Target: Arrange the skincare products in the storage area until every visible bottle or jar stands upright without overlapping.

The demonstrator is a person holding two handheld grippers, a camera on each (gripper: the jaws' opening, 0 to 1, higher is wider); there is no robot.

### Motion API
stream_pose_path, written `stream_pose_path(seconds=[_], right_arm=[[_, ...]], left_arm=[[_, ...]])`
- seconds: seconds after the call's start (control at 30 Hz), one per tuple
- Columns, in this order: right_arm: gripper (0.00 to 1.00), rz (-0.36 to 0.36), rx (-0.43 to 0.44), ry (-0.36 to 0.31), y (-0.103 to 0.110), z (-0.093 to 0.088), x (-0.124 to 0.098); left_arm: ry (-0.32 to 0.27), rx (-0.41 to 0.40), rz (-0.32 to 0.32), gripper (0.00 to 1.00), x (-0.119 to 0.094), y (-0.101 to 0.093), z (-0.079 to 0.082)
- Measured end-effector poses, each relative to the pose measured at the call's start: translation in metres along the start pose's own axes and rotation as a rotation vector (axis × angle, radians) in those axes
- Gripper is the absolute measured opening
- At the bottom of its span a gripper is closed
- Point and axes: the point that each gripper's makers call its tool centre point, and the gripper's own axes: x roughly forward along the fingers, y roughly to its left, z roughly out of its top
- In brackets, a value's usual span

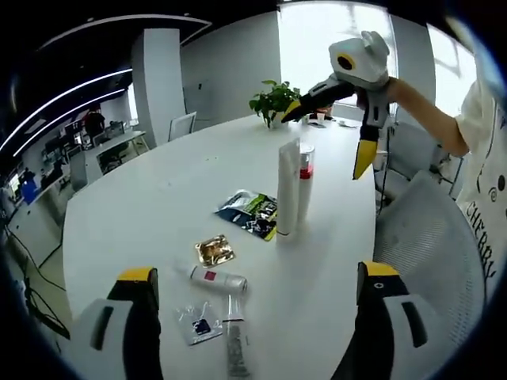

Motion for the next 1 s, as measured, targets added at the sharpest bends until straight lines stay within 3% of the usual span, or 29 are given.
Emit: stream_pose_path(seconds=[0.23, 0.33, 1.0], right_arm=[[0.99, -0.025, 0.091, -0.027, 0.008, -0.014, -0.004], [0.99, -0.023, 0.113, -0.007, 0.014, -0.024, -0.004], [0.96, -0.025, 0.263, -0.021, 0.042, -0.045, 0.001]], left_arm=[[0.026, -0.013, 0.006, 0.99, 0.0, 0.001, -0.01], [0.026, -0.025, 0.001, 0.99, -0.001, 0.0, -0.012], [0.117, -0.058, 0.033, 0.95, 0.002, 0.004, -0.046]])
